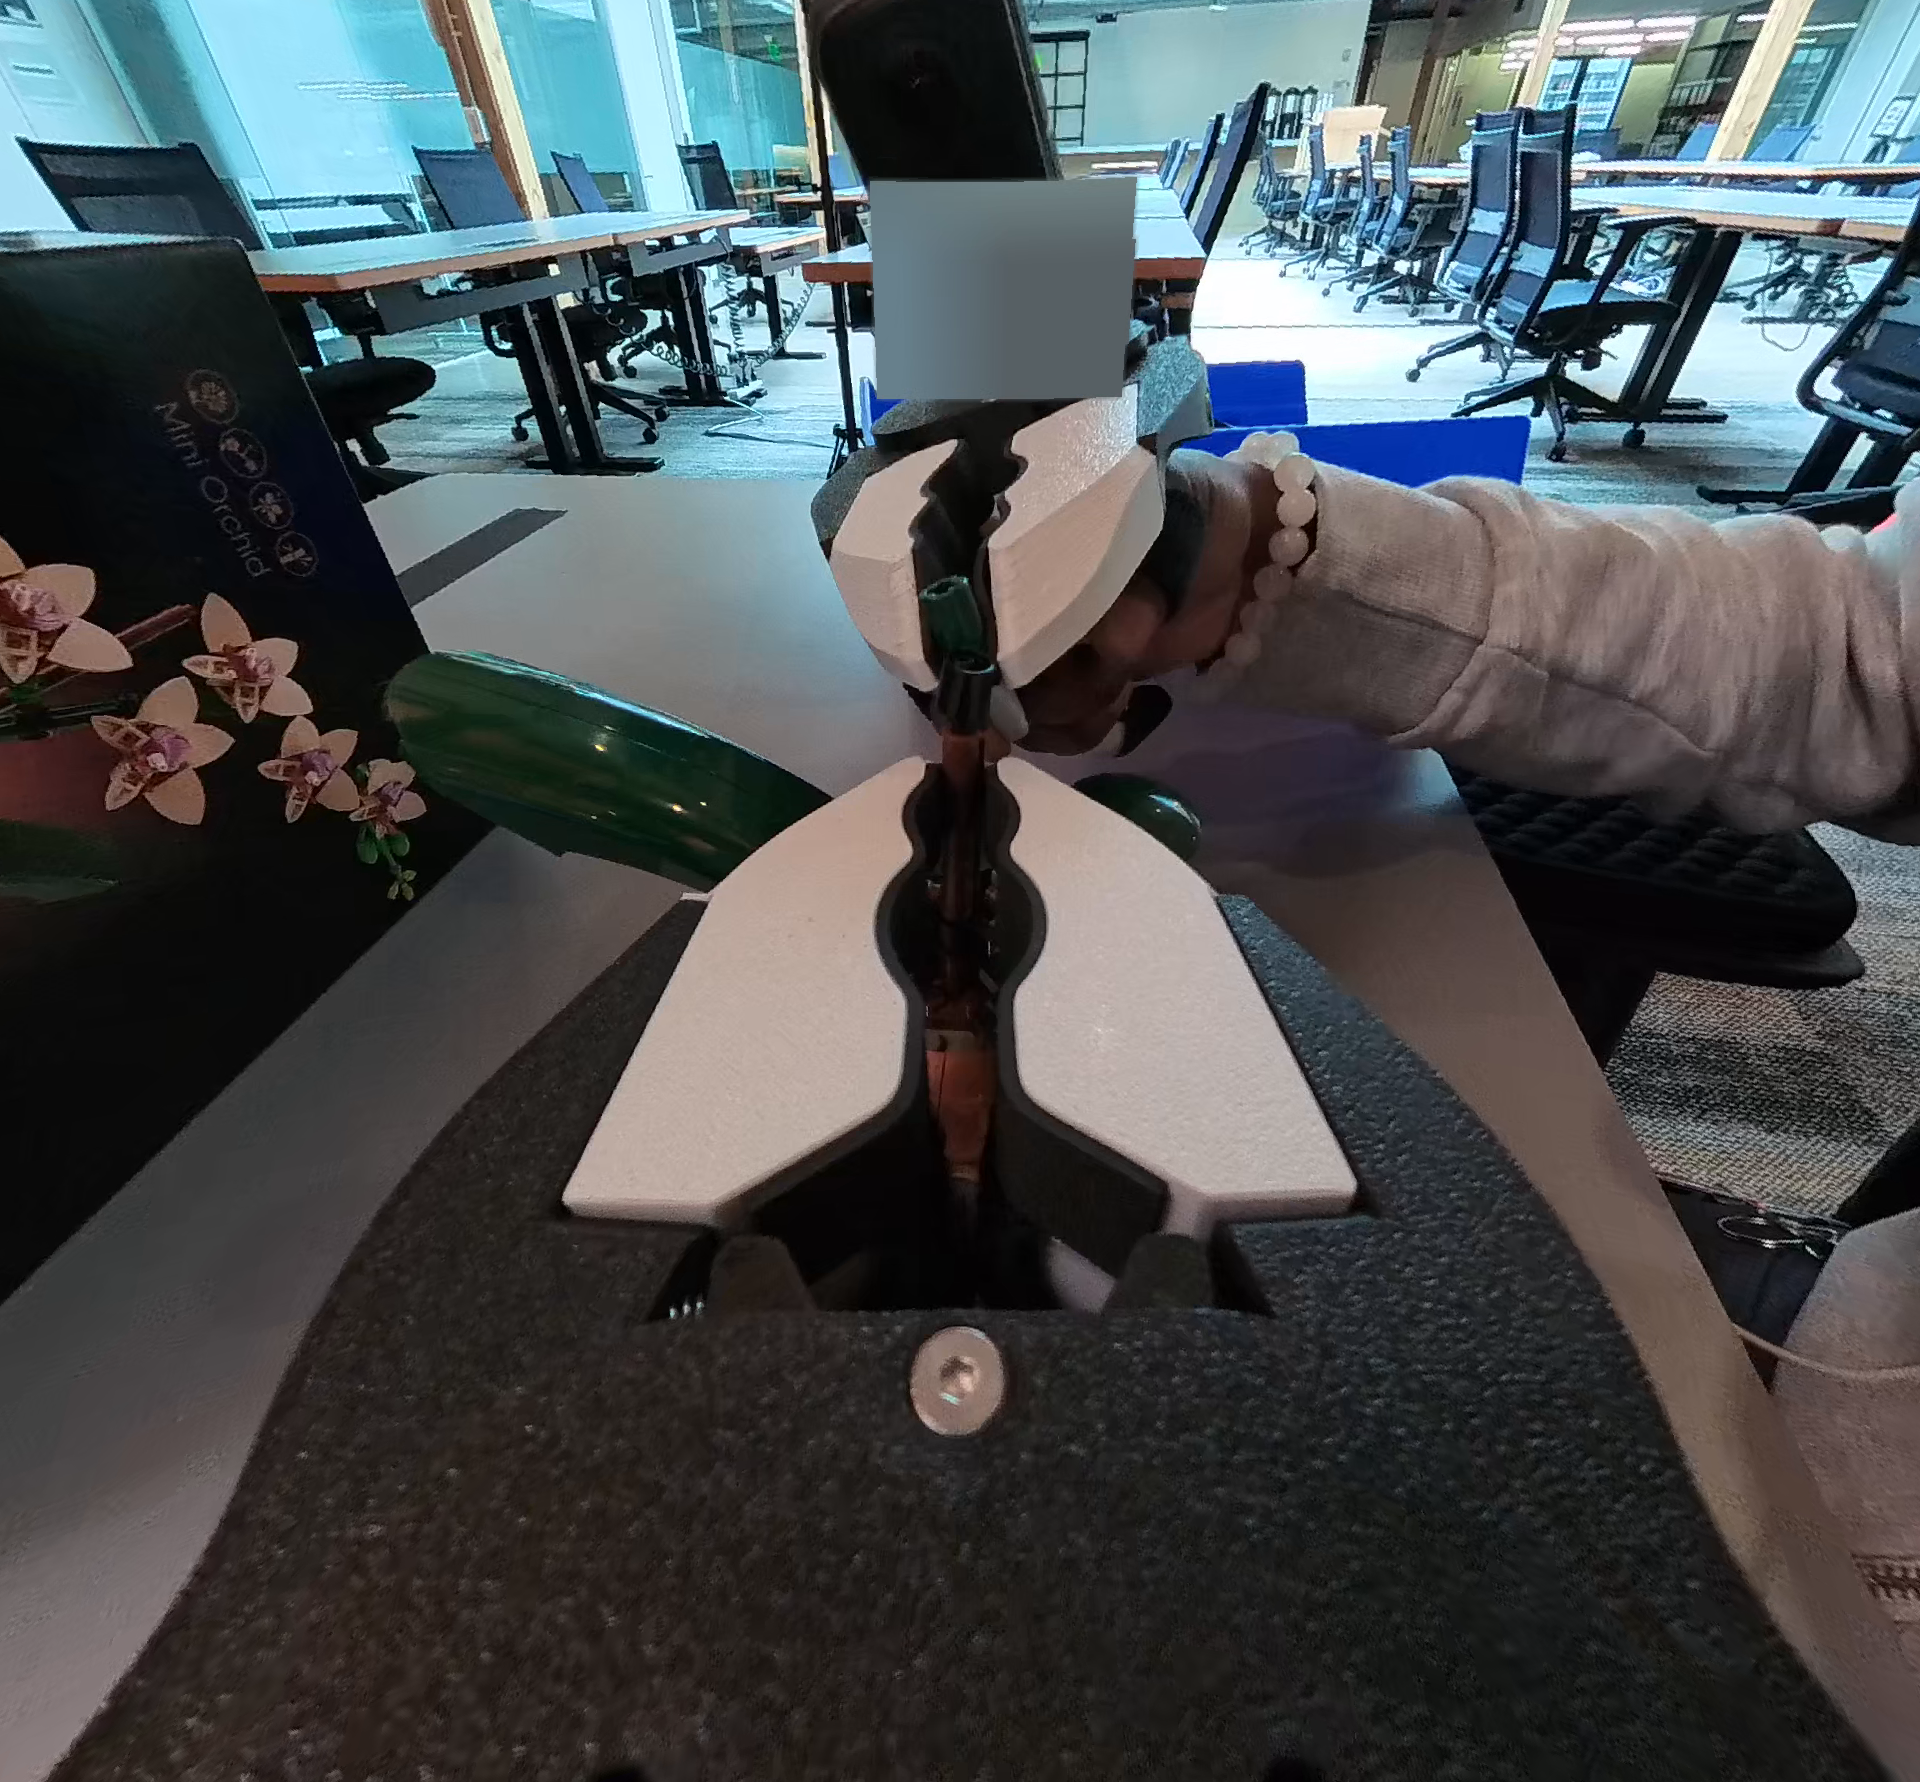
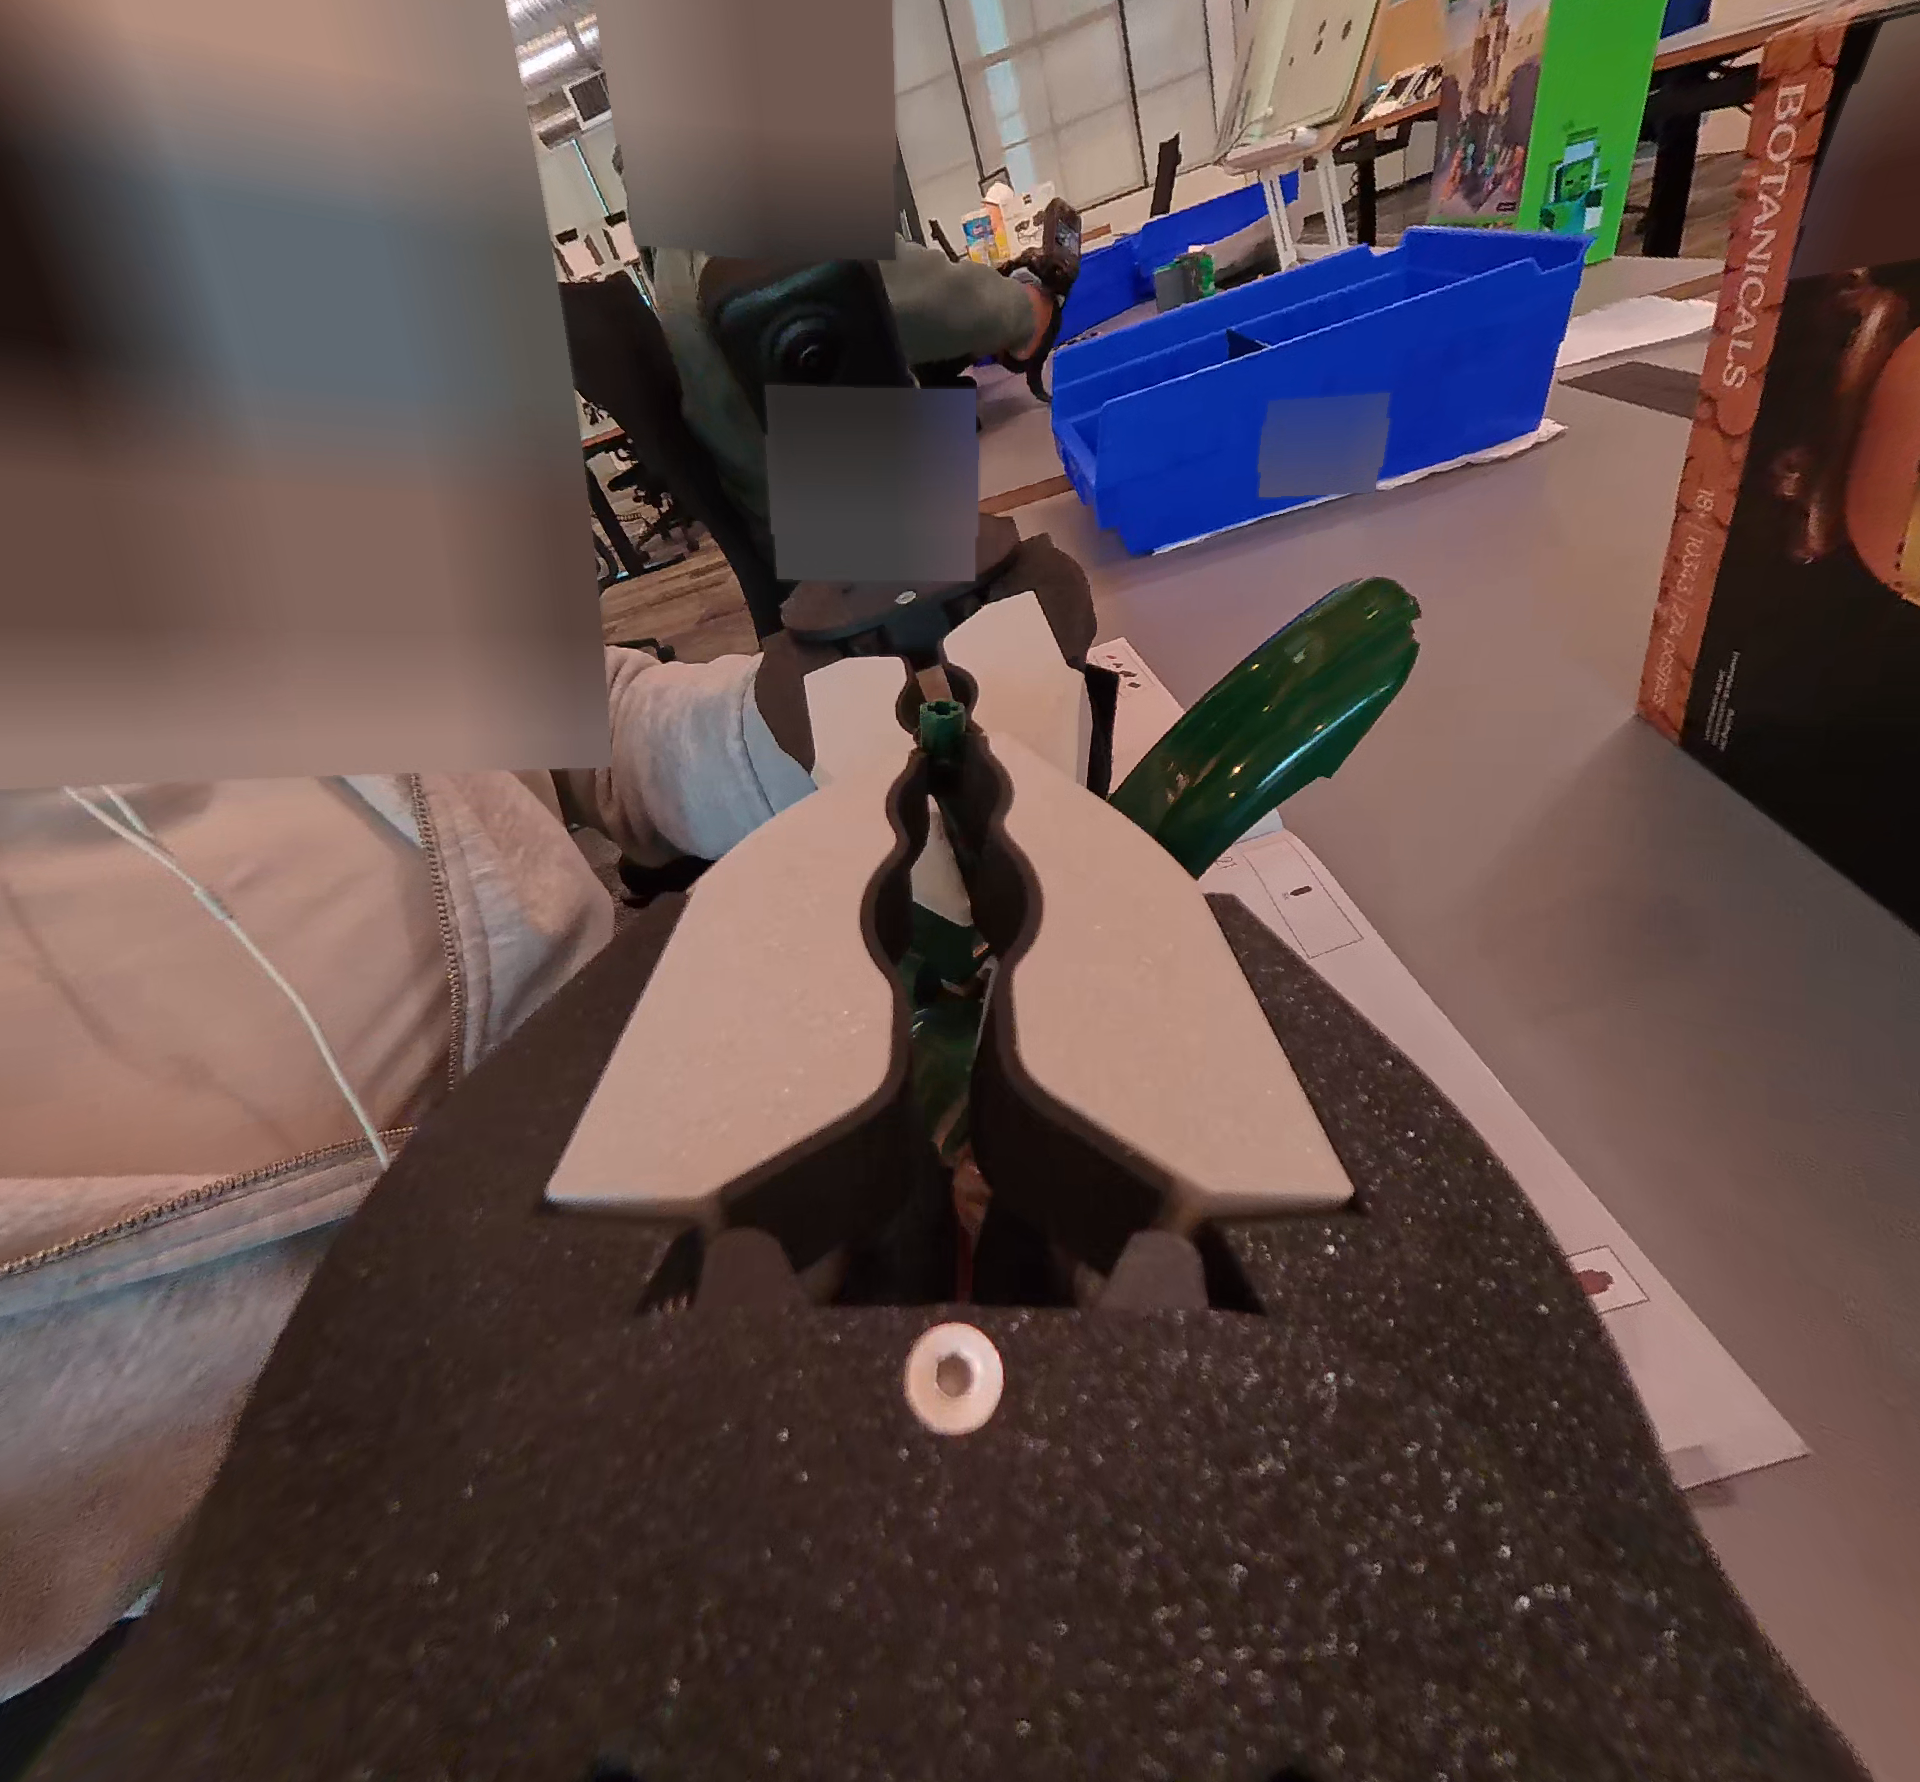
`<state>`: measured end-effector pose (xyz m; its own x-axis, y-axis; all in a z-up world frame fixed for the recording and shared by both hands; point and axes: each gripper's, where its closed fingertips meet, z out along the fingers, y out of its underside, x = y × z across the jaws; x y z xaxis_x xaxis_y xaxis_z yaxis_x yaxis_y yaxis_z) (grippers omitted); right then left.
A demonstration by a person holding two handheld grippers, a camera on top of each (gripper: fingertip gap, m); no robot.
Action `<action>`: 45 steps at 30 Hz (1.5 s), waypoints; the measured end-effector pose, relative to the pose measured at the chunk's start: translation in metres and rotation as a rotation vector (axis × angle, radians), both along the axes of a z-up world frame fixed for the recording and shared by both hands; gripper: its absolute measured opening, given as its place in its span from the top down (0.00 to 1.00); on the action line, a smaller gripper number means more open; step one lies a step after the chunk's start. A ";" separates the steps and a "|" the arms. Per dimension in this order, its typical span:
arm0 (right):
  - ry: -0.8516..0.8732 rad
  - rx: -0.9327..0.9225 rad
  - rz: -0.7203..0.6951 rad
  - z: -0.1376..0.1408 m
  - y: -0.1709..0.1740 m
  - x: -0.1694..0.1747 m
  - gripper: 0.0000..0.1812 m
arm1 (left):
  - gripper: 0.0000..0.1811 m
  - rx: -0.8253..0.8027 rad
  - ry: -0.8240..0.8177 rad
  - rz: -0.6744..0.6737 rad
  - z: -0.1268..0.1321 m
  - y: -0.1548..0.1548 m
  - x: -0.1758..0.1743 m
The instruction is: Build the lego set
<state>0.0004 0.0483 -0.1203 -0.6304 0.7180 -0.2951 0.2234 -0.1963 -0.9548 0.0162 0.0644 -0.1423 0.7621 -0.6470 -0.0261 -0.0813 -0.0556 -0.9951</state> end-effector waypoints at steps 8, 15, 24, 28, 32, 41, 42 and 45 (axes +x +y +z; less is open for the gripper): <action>0.030 0.076 -0.038 0.000 0.001 -0.001 0.96 | 0.97 0.000 -0.004 0.002 0.000 0.000 0.000; 0.049 0.353 -0.076 0.011 0.005 0.001 0.79 | 0.97 -0.001 -0.006 0.004 0.000 0.000 -0.001; -0.184 0.855 0.042 0.002 0.005 -0.003 0.93 | 0.97 -0.004 -0.009 0.002 0.000 0.000 -0.002; -0.281 0.901 0.095 0.001 0.004 -0.001 0.94 | 0.97 -0.006 -0.016 -0.005 0.000 0.000 -0.002; -0.323 0.900 0.103 0.000 0.002 0.002 0.95 | 0.97 -0.002 -0.011 -0.014 0.000 -0.001 0.000; -0.358 0.817 0.067 -0.002 0.004 0.004 0.95 | 0.97 -0.017 -0.026 -0.022 -0.001 0.000 0.001; -0.372 0.810 0.065 -0.002 0.004 0.003 0.95 | 0.97 -0.019 -0.029 -0.021 -0.001 0.000 0.000; -0.415 0.775 0.081 -0.003 0.005 0.001 0.95 | 0.97 -0.028 -0.038 -0.019 -0.001 0.000 -0.001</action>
